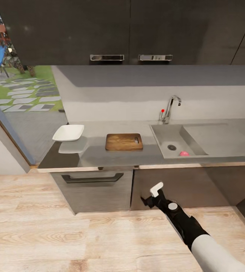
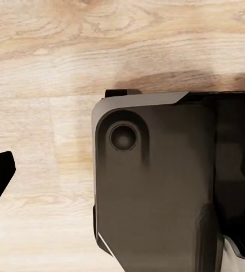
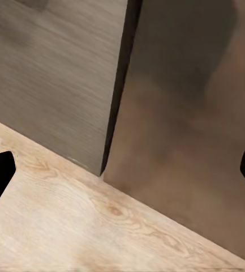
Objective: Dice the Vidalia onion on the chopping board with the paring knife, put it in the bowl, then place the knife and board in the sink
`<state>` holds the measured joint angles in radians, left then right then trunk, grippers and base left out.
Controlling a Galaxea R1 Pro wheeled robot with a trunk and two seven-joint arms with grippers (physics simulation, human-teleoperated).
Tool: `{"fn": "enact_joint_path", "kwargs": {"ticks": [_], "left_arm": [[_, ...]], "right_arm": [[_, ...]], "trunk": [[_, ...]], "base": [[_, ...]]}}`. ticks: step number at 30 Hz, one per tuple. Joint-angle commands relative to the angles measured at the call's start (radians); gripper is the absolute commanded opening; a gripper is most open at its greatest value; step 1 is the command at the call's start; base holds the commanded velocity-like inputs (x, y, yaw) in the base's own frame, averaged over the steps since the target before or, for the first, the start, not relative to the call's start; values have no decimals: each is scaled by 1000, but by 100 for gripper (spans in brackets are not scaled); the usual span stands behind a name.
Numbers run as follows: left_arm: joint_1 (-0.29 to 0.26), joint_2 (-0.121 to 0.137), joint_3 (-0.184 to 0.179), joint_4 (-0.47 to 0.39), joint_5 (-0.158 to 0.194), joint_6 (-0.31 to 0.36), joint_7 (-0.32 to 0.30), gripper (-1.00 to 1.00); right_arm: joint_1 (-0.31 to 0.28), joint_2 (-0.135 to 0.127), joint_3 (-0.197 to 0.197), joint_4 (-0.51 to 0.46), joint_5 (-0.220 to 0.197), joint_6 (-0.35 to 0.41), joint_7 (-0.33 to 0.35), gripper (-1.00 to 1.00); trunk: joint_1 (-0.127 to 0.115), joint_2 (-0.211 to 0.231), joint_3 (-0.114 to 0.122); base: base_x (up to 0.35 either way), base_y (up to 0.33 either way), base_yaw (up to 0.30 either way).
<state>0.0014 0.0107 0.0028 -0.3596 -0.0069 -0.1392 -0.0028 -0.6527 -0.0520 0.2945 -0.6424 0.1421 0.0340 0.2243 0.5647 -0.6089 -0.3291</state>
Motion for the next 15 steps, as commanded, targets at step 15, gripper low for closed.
{"fn": "enact_joint_path", "kwargs": {"ticks": [15], "left_arm": [[0,-5,1,-2,-1,-2,0,100]], "right_arm": [[217,-8,2,-5,8,-206,-58,100]], "trunk": [[0,-1,-1]], "base": [[0,0,0]]}}
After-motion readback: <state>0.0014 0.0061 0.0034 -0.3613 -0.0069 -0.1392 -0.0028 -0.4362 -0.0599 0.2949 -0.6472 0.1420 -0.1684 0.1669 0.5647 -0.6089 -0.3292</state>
